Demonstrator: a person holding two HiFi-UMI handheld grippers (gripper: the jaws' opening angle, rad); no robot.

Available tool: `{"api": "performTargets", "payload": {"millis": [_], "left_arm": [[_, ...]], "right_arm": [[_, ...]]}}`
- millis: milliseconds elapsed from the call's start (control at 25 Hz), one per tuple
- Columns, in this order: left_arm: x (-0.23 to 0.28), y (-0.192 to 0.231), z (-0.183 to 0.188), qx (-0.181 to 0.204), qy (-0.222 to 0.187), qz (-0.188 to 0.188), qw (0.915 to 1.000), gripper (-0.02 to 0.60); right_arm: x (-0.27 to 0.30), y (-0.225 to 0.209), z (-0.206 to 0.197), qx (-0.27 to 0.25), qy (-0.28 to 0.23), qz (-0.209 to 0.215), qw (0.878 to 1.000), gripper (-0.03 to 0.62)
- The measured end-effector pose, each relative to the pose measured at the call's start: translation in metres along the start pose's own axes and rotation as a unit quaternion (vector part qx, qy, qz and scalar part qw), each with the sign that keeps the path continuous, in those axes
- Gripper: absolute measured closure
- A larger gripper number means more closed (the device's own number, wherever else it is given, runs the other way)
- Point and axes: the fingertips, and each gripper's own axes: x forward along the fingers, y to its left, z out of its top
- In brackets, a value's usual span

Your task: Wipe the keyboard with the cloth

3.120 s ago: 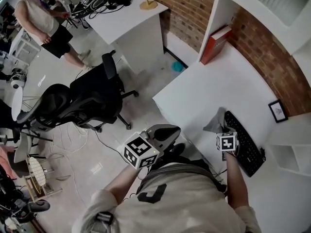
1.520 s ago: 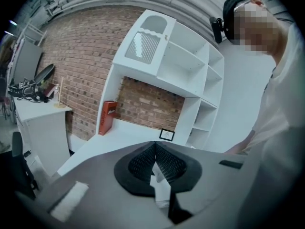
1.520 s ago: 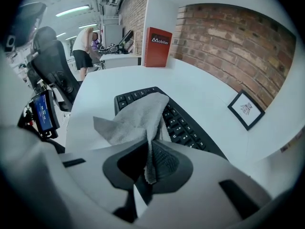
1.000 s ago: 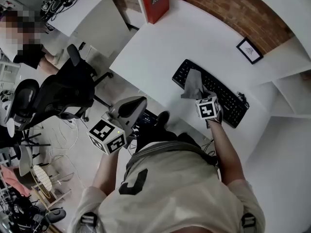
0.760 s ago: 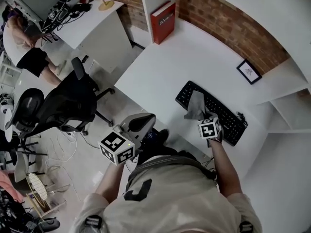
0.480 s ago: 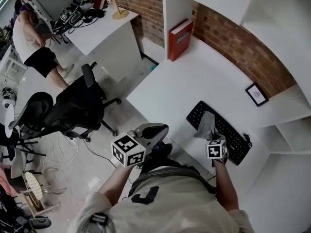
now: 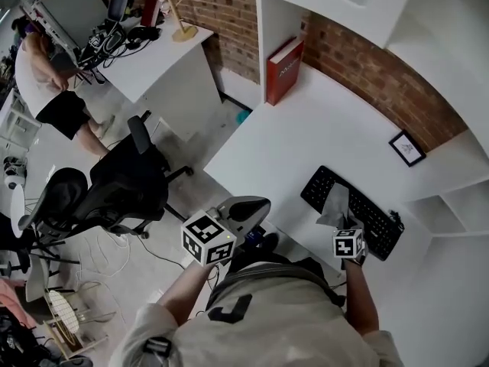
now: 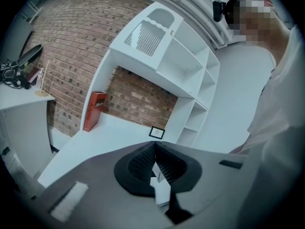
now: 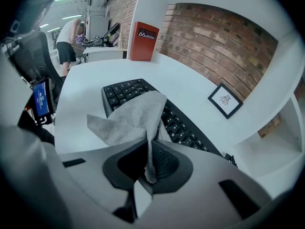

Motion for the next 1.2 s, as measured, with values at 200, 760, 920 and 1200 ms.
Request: {"api": "performTargets", "payload": {"millis": [200, 760, 920, 1200], "left_arm": [[0.008, -0.011, 0.005, 0.015, 0.009, -0.007, 0.9998, 0.578], [0.035, -0.076, -0.011, 0.018, 0.001, 0.018, 0.9997, 0.578], [0.046, -0.089, -0.011, 0.022, -0.003, 0.031, 0.9993, 0.577], [0.041, -0.097, -0.018, 0.017, 0.000, 0.038, 0.9991, 0.578]], "right_arm": [[-0.003, -0.001, -0.015, 0.015, -0.004, 0.004, 1.000, 0.580], [-0.012, -0.027, -0.044, -0.010, 0.006, 0.047, 0.999, 0.580], [-0.013, -0.050, -0.059, -0.012, 0.005, 0.040, 0.999, 0.580], [-0.023, -0.066, -0.078, -0.011, 0.009, 0.024, 1.000, 0.580]]}}
